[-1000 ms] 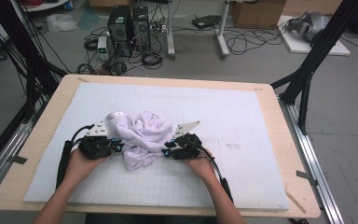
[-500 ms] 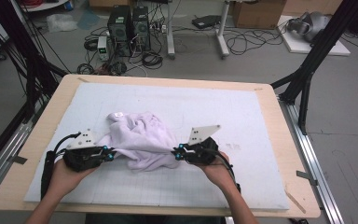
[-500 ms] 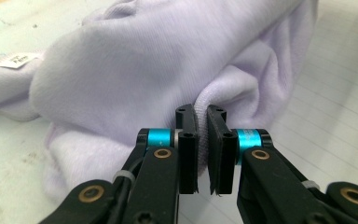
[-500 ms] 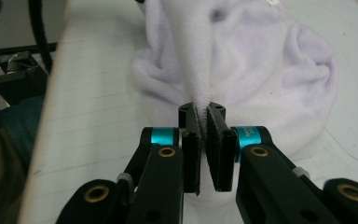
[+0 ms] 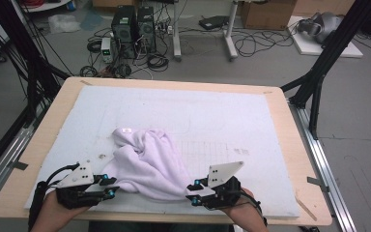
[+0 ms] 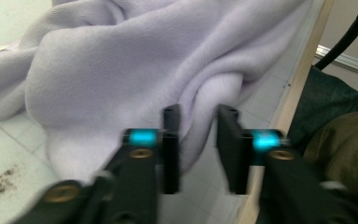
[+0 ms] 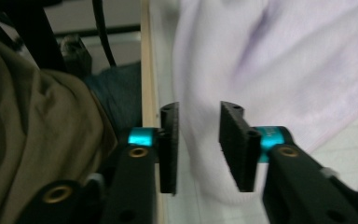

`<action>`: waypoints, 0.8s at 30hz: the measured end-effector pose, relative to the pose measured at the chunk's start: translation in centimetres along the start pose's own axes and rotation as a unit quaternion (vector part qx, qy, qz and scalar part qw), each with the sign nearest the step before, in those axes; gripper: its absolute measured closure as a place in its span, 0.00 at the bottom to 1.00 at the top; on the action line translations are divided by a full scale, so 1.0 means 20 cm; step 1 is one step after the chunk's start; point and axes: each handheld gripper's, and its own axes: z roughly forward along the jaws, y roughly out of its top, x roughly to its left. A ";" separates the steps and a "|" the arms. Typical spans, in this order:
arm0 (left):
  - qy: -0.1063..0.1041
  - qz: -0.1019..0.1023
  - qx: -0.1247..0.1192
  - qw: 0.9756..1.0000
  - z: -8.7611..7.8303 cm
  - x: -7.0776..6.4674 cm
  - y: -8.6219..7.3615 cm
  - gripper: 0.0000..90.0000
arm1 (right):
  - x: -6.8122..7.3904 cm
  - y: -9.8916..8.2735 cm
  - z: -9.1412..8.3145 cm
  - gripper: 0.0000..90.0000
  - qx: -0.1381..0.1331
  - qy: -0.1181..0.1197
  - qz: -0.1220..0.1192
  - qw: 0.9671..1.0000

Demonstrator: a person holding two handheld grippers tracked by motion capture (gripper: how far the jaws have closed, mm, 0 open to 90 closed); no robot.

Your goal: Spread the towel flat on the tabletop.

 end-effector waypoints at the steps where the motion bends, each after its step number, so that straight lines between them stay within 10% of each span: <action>1: 0.011 -0.007 -0.010 1.000 -0.02 0.02 0.01 0.63 | -0.02 0.01 -0.02 0.69 -0.013 -0.006 0.004 1.000; 9: 0.038 -0.024 -0.037 0.998 0.03 0.15 0.08 0.55 | -0.26 0.07 0.06 0.65 -0.023 -0.066 0.027 0.997; 16: 0.038 -0.052 0.006 0.998 0.28 0.33 0.08 0.58 | -0.51 0.03 0.33 0.66 0.034 -0.088 0.052 0.994; 24: 0.015 -0.059 0.045 0.997 0.41 0.35 0.01 0.67 | -0.56 -0.02 0.42 0.72 0.058 -0.085 0.062 0.993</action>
